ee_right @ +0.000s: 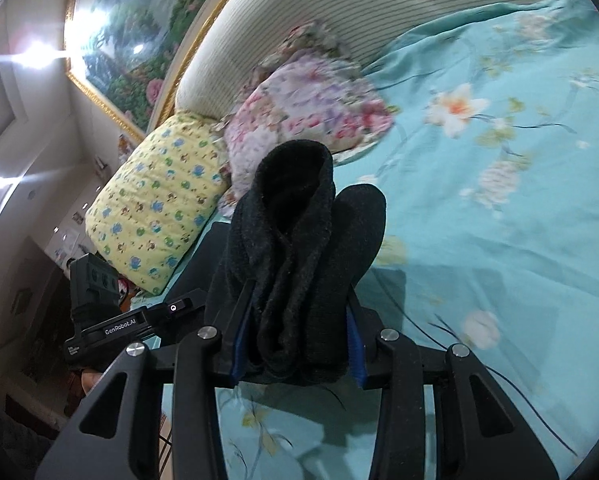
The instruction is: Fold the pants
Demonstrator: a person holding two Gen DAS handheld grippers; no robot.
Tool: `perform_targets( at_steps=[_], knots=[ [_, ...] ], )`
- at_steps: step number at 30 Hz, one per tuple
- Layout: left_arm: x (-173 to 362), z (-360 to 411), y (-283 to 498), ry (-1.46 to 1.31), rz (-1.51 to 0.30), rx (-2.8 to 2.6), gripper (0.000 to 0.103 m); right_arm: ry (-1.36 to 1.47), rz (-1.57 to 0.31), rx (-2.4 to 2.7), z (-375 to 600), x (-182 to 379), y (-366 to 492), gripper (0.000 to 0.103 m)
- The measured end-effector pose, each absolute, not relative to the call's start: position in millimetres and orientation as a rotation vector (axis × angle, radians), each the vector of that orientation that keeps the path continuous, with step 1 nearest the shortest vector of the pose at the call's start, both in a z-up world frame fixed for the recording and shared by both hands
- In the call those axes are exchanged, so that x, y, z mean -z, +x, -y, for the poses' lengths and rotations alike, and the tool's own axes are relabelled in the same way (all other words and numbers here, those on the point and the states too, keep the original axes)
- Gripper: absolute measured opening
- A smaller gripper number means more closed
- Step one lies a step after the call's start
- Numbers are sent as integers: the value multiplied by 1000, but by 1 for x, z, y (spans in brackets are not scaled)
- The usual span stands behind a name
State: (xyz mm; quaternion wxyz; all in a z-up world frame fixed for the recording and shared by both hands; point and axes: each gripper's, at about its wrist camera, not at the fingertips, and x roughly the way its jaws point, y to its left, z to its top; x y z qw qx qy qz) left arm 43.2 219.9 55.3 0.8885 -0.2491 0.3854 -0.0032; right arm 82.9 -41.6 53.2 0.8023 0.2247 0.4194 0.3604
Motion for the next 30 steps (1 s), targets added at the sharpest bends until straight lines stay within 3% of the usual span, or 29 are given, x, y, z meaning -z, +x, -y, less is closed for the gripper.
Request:
perform_targets(
  at_steps=[12, 24, 27, 30],
  knots=[
    [-47, -281, 59, -562, -763, -102, 29, 442, -936, -859, -28, -43, 134, 41],
    [-20, -295, 62, -569, -804, -166, 29, 380, -992, -861, -52, -16, 153, 43],
    [-16, -294, 61, -555, -803, -168, 34, 393, -1006, -851, -48, -9, 156, 49],
    [-10, -294, 61, -535, -815, -184, 48, 369, -1011, -811, -43, -3, 159, 56]
  ],
)
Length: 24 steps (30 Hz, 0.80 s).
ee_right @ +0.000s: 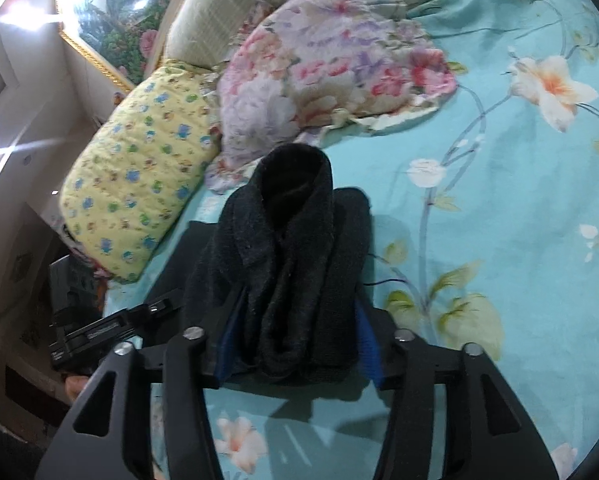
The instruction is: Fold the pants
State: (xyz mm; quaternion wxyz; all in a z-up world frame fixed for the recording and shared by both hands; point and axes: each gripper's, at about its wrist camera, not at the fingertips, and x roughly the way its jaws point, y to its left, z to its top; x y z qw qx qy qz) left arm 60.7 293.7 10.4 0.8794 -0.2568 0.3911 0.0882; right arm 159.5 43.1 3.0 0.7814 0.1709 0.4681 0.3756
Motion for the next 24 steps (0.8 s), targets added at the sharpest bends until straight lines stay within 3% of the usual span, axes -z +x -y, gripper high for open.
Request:
perform_targets(
  at_steps=[2, 8, 18, 21, 24],
  knots=[
    [-6, -295, 60, -547, -861, -205, 57, 367, -1019, -799, -38, 2, 162, 58],
    [4, -300, 59, -575, -867, -220, 69, 366, -1029, -787, -33, 11, 166, 68],
    [-5, -298, 53, -567, -864, -221, 71, 360, -1028, -773, -32, 9, 164, 73],
    [-14, -293, 48, -546, -855, -226, 81, 343, -1019, -780, -34, 2, 159, 74],
    [-20, -290, 40, -541, -844, -229, 82, 307, -992, -794, -37, -7, 148, 77]
  ],
)
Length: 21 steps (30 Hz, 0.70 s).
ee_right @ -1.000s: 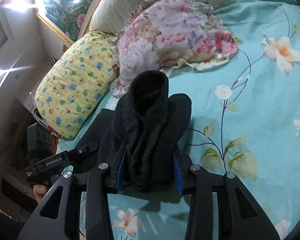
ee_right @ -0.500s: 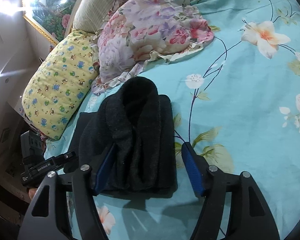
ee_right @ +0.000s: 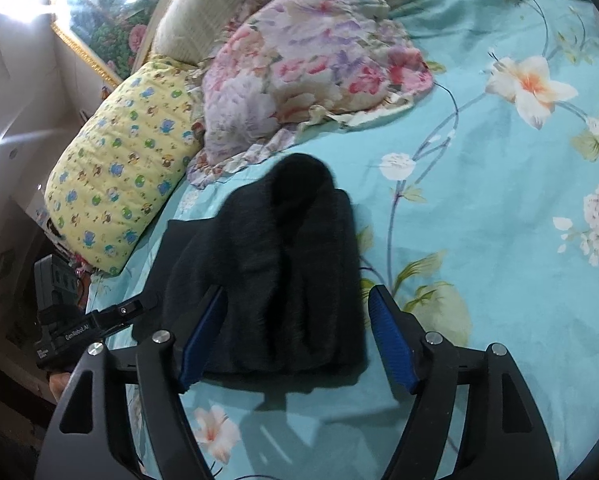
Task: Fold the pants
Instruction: 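Open both grippers and pull them back from the folded pants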
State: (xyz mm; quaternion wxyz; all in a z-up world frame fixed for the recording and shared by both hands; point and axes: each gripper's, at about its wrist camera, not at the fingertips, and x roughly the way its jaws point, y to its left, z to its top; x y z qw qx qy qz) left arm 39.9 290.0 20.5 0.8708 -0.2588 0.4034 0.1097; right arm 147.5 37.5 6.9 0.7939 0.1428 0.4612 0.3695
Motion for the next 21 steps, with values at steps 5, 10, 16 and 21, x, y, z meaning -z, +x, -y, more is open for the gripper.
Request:
perform_targets(
  at_steps=[5, 10, 16, 21],
  knots=[
    [-27, -279, 24, -494, -842, -248, 82, 238, -940, -796, -40, -19, 124, 83],
    [-25, -263, 10, -413, -849, -278, 83, 160, -894, -770, -40, -25, 103, 86],
    [-18, -249, 0, -363, -866, -293, 83, 75, -848, -750, -46, -24, 81, 90],
    [-16, -243, -9, -338, -867, -318, 85, 26, -852, -744, -54, -17, 70, 90]
  ],
)
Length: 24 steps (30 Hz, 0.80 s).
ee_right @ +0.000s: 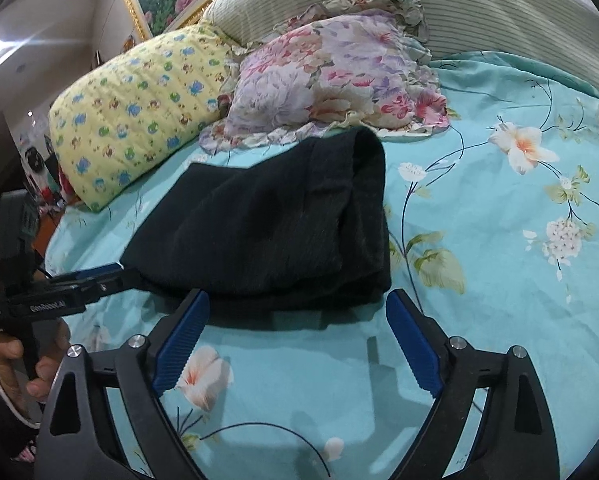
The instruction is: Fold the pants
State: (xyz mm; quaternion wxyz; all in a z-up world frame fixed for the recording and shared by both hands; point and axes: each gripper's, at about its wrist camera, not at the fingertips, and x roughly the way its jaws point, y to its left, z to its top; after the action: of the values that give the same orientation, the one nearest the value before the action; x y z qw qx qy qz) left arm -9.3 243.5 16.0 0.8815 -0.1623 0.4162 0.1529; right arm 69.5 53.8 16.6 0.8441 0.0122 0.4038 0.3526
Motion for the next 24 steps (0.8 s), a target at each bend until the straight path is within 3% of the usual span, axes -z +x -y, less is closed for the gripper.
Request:
perform_targets(
  at_steps=[24],
  knots=[
    [3, -215, -12, -185, -912, -364, 86, -56, -806, -718, -69, -11, 49, 95]
  ],
)
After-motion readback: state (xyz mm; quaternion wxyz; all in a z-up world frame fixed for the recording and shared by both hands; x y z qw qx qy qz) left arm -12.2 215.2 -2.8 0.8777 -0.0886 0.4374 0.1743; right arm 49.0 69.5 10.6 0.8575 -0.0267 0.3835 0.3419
